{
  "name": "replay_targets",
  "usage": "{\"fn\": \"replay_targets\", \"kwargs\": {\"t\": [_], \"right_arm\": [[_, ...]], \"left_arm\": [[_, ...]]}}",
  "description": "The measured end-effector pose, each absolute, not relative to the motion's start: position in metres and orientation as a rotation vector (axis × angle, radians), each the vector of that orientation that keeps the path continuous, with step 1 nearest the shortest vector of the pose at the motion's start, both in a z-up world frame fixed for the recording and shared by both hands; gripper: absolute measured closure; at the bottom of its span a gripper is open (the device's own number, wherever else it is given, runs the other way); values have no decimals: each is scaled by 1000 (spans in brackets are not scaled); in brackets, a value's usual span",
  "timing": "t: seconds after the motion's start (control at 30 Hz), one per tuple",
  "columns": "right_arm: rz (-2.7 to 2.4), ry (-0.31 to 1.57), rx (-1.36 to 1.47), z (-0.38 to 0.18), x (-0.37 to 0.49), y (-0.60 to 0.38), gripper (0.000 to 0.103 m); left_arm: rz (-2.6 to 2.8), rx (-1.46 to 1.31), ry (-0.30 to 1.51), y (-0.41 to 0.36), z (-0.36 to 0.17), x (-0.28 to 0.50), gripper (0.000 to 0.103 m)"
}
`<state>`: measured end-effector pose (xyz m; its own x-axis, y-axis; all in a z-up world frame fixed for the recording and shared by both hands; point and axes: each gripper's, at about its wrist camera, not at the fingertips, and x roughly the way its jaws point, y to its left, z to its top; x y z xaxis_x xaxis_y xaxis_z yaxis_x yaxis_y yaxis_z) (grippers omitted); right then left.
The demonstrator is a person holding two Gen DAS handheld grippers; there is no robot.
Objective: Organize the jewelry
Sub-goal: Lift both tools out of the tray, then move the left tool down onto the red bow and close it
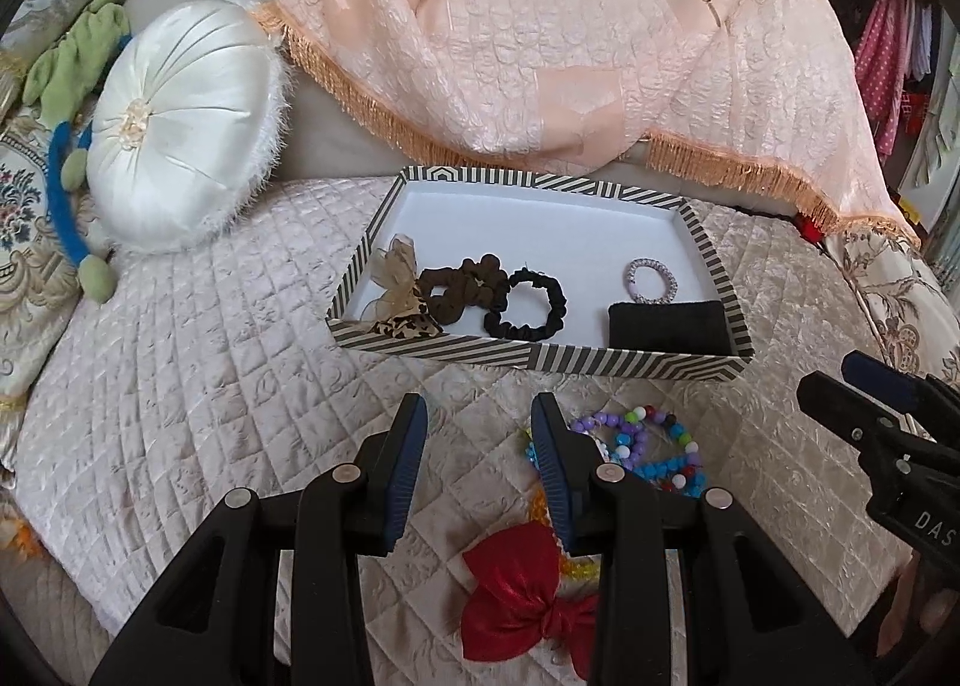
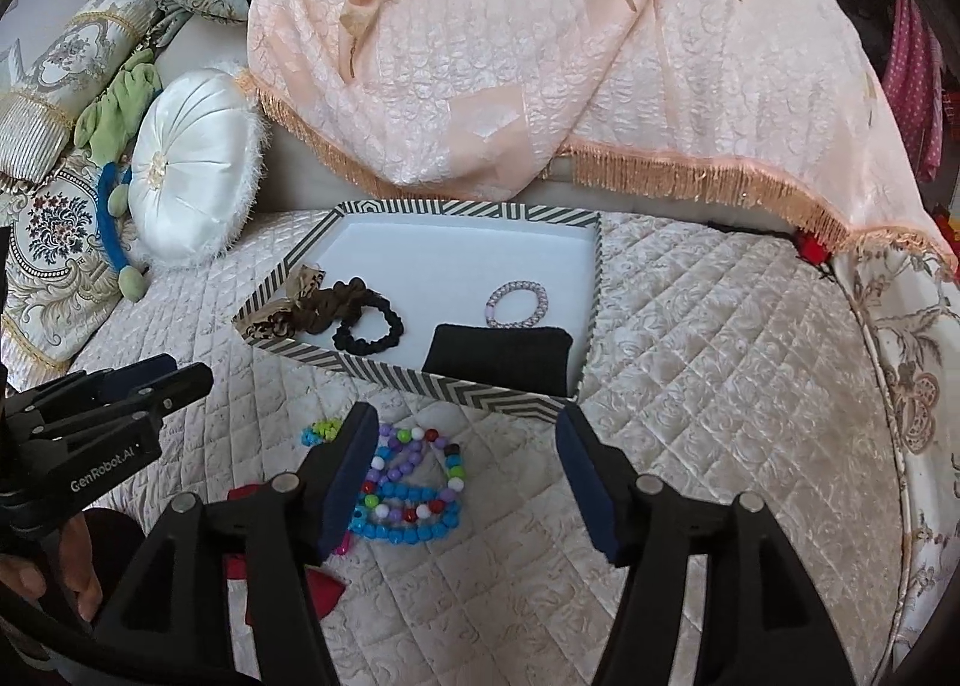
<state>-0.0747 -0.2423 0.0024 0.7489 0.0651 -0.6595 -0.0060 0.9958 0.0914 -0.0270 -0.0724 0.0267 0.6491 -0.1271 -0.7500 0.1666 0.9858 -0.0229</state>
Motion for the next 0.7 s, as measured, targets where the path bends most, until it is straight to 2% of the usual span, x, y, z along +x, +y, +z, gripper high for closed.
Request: {"fn": "replay_targets", "kwargs": {"t": [0.7], "right_arm": [[36, 684, 76, 18, -117, -236, 32]], "left_arm": [[-155, 44, 786, -66, 47, -76, 76]]}}
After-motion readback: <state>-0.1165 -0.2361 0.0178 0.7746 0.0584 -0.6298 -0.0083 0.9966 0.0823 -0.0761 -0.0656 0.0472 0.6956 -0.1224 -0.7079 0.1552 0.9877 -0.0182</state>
